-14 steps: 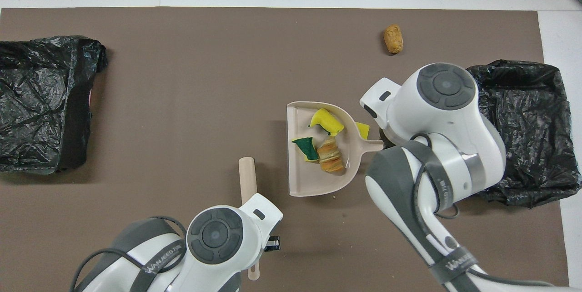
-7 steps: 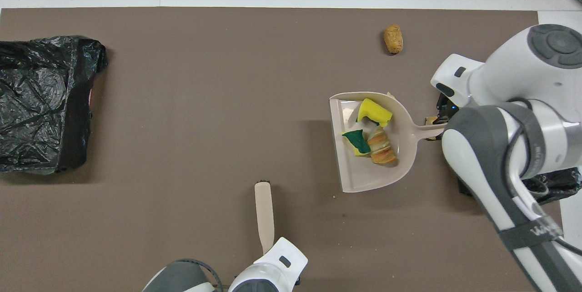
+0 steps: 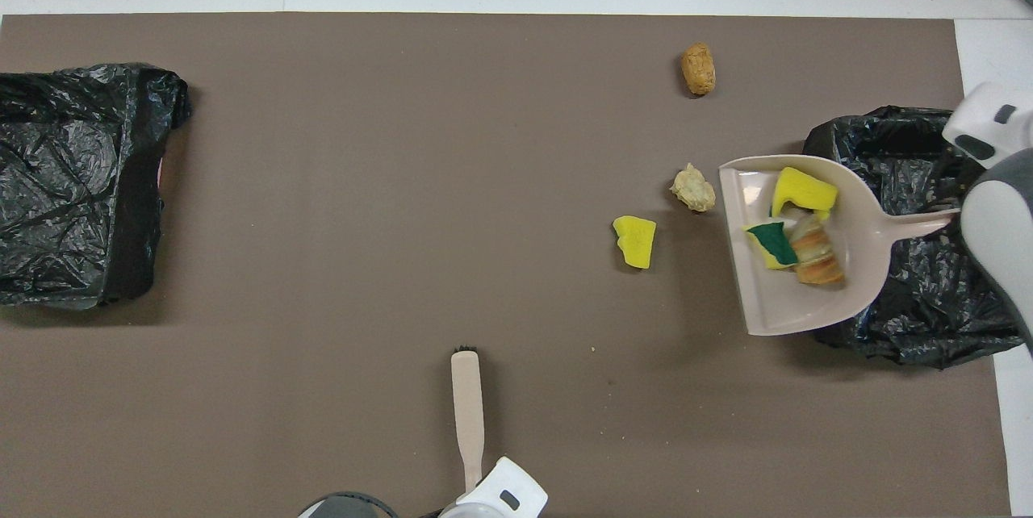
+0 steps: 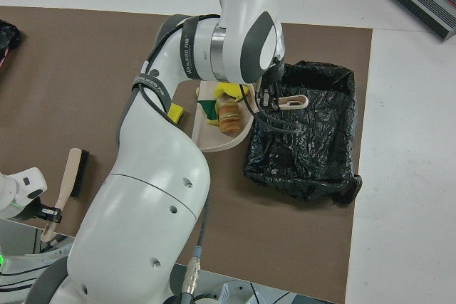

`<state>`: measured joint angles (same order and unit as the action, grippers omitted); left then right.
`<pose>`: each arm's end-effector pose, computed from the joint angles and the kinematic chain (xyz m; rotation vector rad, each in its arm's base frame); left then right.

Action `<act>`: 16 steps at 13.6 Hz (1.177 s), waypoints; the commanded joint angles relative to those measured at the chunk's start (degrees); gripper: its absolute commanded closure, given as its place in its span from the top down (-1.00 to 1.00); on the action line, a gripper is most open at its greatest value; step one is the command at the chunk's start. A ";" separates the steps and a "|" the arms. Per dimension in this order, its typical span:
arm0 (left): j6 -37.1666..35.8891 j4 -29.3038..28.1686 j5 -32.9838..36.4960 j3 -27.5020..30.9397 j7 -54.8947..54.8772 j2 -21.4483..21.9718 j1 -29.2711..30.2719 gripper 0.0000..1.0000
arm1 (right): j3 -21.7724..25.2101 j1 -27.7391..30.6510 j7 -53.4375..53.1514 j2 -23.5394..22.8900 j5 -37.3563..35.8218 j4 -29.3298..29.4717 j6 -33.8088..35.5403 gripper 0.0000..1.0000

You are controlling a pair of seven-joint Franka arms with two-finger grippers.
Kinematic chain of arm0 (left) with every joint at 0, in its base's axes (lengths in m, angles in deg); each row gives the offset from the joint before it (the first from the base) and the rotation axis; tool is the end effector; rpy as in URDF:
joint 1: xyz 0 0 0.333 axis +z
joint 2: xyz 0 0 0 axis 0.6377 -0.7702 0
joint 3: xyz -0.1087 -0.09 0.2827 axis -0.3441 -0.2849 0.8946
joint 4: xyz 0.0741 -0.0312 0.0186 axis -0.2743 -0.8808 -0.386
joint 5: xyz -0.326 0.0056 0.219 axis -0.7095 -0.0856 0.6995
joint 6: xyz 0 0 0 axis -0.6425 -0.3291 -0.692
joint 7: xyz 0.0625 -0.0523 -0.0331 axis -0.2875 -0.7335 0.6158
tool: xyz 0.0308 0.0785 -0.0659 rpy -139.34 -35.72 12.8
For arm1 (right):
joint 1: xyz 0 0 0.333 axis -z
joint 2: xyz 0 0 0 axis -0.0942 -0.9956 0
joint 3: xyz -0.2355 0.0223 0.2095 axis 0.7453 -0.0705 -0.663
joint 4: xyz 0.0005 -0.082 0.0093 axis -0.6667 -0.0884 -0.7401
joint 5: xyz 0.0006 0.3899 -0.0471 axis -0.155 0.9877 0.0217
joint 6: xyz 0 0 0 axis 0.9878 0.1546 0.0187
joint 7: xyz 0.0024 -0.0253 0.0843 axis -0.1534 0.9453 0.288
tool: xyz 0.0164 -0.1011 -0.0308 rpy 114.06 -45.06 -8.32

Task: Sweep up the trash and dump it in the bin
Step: 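Carry the loaded dustpan with the right gripper over the nearer bin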

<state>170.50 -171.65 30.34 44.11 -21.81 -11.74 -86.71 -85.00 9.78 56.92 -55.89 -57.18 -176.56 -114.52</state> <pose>0.1886 -0.3793 0.3555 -3.1025 -0.0052 0.2194 0.5750 -0.1359 0.4979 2.1866 2.2291 -0.3201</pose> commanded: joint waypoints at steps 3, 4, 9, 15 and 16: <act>2.10 -1.62 0.02 0.63 1.95 1.46 -1.16 -1.00 | -0.46 6.96 4.48 -1.81 -7.93 4.73 -0.20 -1.00; 1.84 -1.70 0.02 0.63 1.07 1.55 -1.08 -0.93 | -0.37 6.70 3.52 -1.47 -11.00 4.74 -1.07 -1.00; 1.75 -1.09 -0.07 0.72 -1.29 0.23 0.50 -0.69 | -1.42 1.53 -15.10 1.87 -30.61 0.45 -2.57 -1.00; 1.13 -0.56 -3.59 0.99 -7.81 -0.73 2.44 0.05 | -1.51 -2.62 -23.39 7.24 -42.85 -9.06 -8.19 -1.00; 0.87 0.92 -3.59 0.99 -7.81 -1.78 2.96 0.20 | -1.43 -2.27 -23.39 7.24 -43.28 -9.06 -8.81 -1.00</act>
<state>171.06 -171.67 27.94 45.13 -28.05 -12.54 -84.94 -86.37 6.21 34.38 -50.80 -98.26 -182.98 -120.77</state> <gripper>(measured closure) 0.692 0.687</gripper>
